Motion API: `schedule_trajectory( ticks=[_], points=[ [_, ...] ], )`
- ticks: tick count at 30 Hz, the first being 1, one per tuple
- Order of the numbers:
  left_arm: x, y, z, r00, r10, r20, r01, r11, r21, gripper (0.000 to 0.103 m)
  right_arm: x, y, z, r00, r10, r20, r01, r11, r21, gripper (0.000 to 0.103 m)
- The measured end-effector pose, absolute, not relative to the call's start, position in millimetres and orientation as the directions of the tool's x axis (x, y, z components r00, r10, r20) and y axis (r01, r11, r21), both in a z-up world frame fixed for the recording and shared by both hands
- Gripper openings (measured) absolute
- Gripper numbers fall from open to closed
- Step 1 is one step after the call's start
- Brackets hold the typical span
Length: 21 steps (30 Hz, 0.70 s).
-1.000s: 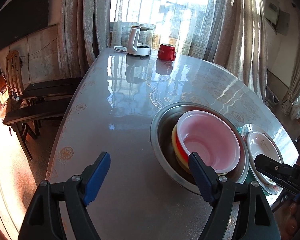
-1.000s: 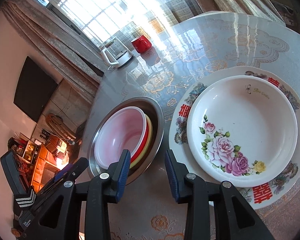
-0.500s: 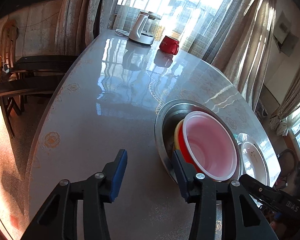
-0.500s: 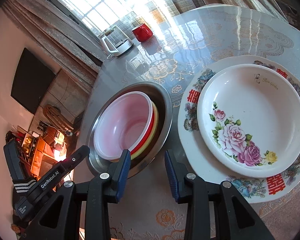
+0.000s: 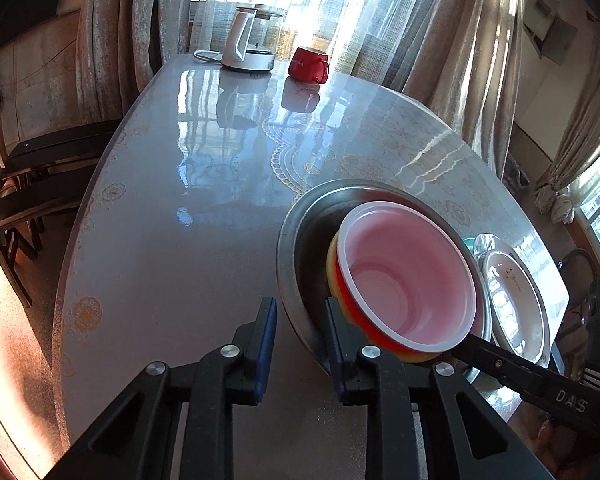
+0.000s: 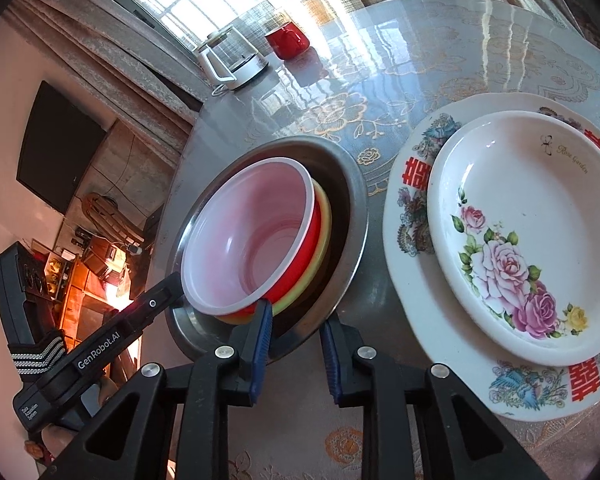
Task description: Organize plates and bowls
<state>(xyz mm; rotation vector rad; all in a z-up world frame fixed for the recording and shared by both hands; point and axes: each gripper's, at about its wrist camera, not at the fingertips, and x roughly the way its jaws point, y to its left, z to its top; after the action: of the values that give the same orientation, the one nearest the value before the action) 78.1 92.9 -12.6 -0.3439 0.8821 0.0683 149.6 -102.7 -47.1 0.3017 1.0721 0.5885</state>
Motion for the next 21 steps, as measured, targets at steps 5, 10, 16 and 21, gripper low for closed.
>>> schedule_trajectory(
  ticks=[5,10,16,21],
  points=[
    [81,94,-15,0.614,-0.115,-0.781,-0.176,0.945,-0.277,0.024,154,-101,-47,0.372,0.571,-0.732,-0.297,0.820,0.489,0.023],
    [84,97,-16,0.582,-0.138,-0.802,-0.160,0.947,-0.280,0.025,152,-102,-48,0.349,0.576,-0.739,-0.278,0.817,0.505,0.025],
    [93,99,-18,0.556,-0.165,-0.815,-0.145,0.946,-0.290,0.023,153,-102,-51,0.345,0.584,-0.735,-0.278,0.811,0.515,0.025],
    [90,99,-23,0.568,-0.176,-0.804,-0.145,0.940,-0.308,0.023,153,-101,-53,0.346,0.588,-0.731,-0.284,0.808,0.516,0.024]
  ],
)
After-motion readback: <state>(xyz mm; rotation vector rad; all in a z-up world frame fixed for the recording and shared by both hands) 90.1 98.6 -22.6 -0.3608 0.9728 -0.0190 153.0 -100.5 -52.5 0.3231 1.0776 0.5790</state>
